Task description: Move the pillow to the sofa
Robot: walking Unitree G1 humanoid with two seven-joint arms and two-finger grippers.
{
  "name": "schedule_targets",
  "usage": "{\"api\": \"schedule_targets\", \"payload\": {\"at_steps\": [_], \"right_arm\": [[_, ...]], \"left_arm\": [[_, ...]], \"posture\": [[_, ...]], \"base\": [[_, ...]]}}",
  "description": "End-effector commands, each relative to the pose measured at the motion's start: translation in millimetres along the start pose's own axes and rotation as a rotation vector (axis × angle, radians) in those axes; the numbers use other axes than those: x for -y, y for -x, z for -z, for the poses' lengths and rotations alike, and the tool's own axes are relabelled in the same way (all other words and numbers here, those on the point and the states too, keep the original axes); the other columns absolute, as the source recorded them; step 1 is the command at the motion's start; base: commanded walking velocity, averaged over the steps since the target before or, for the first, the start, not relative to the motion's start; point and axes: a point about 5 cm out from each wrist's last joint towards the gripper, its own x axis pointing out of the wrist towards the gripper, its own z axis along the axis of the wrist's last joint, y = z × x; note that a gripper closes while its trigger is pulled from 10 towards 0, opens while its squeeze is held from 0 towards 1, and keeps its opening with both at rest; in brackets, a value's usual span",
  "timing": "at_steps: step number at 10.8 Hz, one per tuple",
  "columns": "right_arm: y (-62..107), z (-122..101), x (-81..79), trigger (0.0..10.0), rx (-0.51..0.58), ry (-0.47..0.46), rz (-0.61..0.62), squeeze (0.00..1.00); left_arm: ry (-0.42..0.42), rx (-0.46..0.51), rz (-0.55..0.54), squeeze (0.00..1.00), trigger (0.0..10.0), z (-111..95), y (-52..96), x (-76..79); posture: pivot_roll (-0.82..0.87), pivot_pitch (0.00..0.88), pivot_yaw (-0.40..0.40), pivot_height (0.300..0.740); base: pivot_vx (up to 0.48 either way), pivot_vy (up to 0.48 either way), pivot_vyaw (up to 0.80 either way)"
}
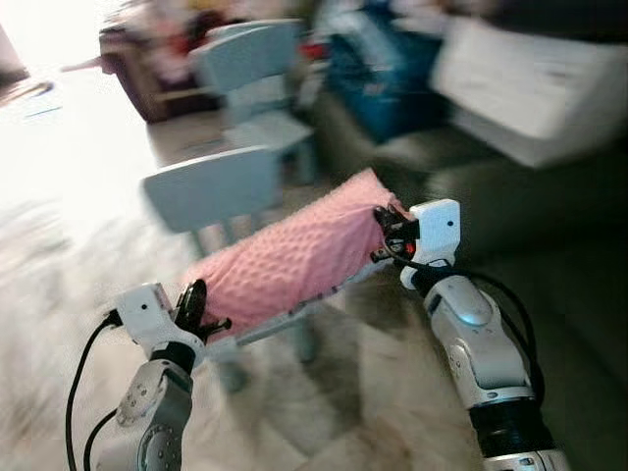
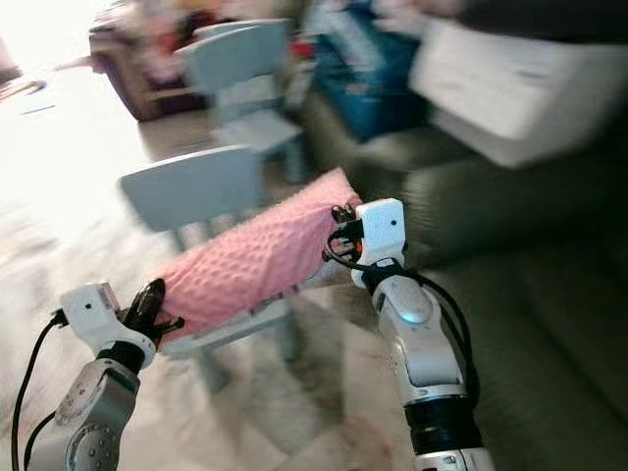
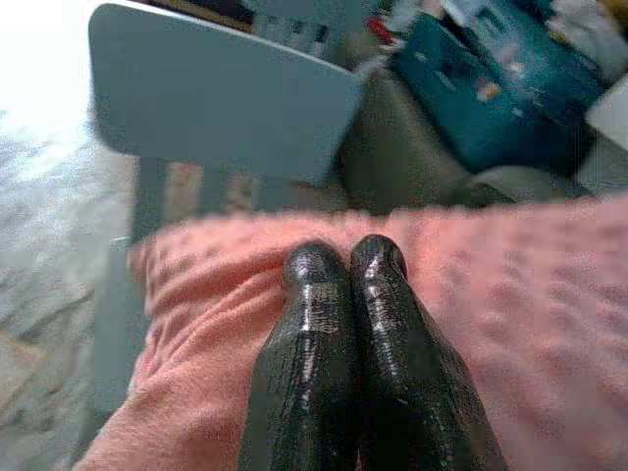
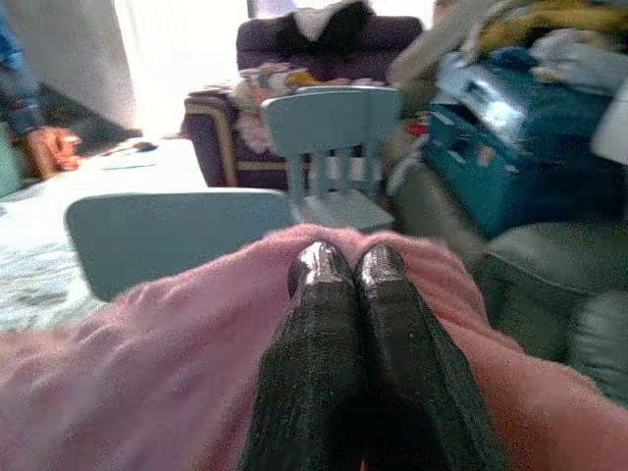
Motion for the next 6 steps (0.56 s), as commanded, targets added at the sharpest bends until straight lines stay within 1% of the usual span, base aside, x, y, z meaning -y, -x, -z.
{"api": "schedule_targets", "payload": {"at_steps": [1, 4, 5, 6], "right_arm": [[-2.3, -3.9, -1.3, 10.0, 0.018, -0.003, 0.002, 0.0], [-3.4, -4.2, -0.9, 10.0, 0.022, -0.005, 0.005, 0.0], [-3.3, -4.7, 0.6, 10.0, 0.024, -0.004, 0.009, 0.0], [-3.0, -4.8, 1.3, 10.0, 0.025, -0.003, 0.012, 0.0]], "left_arm": [[-0.015, 0.006, -0.006, 0.0, 10.0, -1.1, 0.7, -1.9], [-0.027, 0.021, -0.007, 0.0, 10.0, -3.5, -1.3, -2.8], [-0.052, 0.041, -0.012, 0.0, 10.0, -5.9, -3.2, -4.0], [-0.049, 0.044, -0.018, 0.0, 10.0, -6.6, -3.5, -6.0]], "posture": [[-0.19, 0.08, 0.061, 0.74], [-0.19, 0.075, 0.065, 0.74], [-0.19, 0.076, 0.066, 0.74], [-0.19, 0.078, 0.067, 0.74]], "base": [[0.0, 0.0, -0.8], [0.0, 0.0, -0.8], [0.0, 0.0, -0.8], [0.0, 0.0, -0.8]]}}
